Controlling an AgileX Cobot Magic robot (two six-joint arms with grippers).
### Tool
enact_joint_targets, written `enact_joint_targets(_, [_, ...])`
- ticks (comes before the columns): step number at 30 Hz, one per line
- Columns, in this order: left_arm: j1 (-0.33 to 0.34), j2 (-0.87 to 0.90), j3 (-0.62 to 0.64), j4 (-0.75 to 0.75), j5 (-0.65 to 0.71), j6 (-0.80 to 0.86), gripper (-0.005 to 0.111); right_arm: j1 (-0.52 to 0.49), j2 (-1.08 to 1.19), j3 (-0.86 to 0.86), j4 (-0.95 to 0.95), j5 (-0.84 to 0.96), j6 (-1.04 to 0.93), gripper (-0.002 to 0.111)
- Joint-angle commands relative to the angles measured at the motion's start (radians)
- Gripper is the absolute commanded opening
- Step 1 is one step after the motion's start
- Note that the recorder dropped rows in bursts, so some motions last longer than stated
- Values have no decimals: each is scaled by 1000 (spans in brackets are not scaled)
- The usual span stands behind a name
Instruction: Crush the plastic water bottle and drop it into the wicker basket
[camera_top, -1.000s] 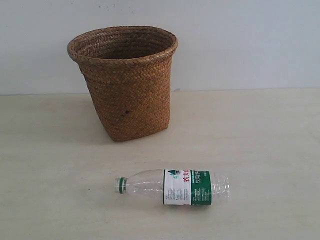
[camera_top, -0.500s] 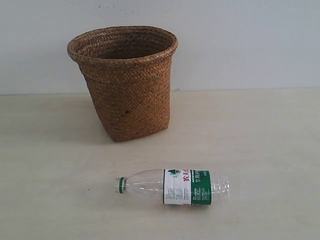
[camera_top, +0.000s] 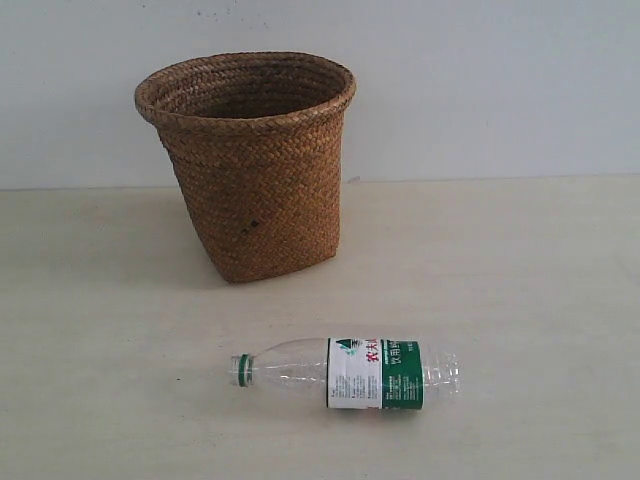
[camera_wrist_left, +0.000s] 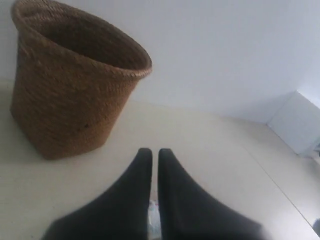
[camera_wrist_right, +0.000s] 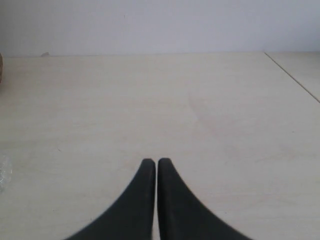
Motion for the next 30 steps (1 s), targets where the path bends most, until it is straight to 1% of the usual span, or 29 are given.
enact_joint_targets(1, [0,5,-8,2,-143,-2,4,-5,-5,-1,-2,-2,-2,0])
enact_joint_targets(4, [0,5,-8,13,-143,30,4,-5,-5,-1,-2,-2,-2,0])
enact_joint_targets(8, [0,20,-10,20,-138,137,4,-5,-5,-1,-2,-2,-2,0])
enact_joint_targets(10, [0,47,-24,55,-128,150,4,-5,-5,-1,-2,-2,-2,0])
enact_joint_targets(13, [0,107,-77,162,-86,150,4,-5,-5,-1,-2,-2,-2,0])
enact_joint_targets(17, [0,181,-202,302,12,154,4,-5,-5,-1,-2,-2,-2,0])
enact_joint_targets(20, [0,236,-312,352,105,160,4,-5,-5,-1,-2,-2,-2,0])
enact_joint_targets(25, [0,372,-478,477,321,289,4,-5,-5,-1,-2,-2,-2,0])
enact_joint_targets(27, [0,440,-525,498,379,336,4,-5,-5,-1,-2,-2,-2,0])
enact_joint_targets(29, [0,515,-565,510,408,366,4,-5,-5,-1,-2,-2,-2,0])
enact_joint_targets(30, [0,554,-584,508,442,408,4,-5,-5,-1,-2,-2,-2,0])
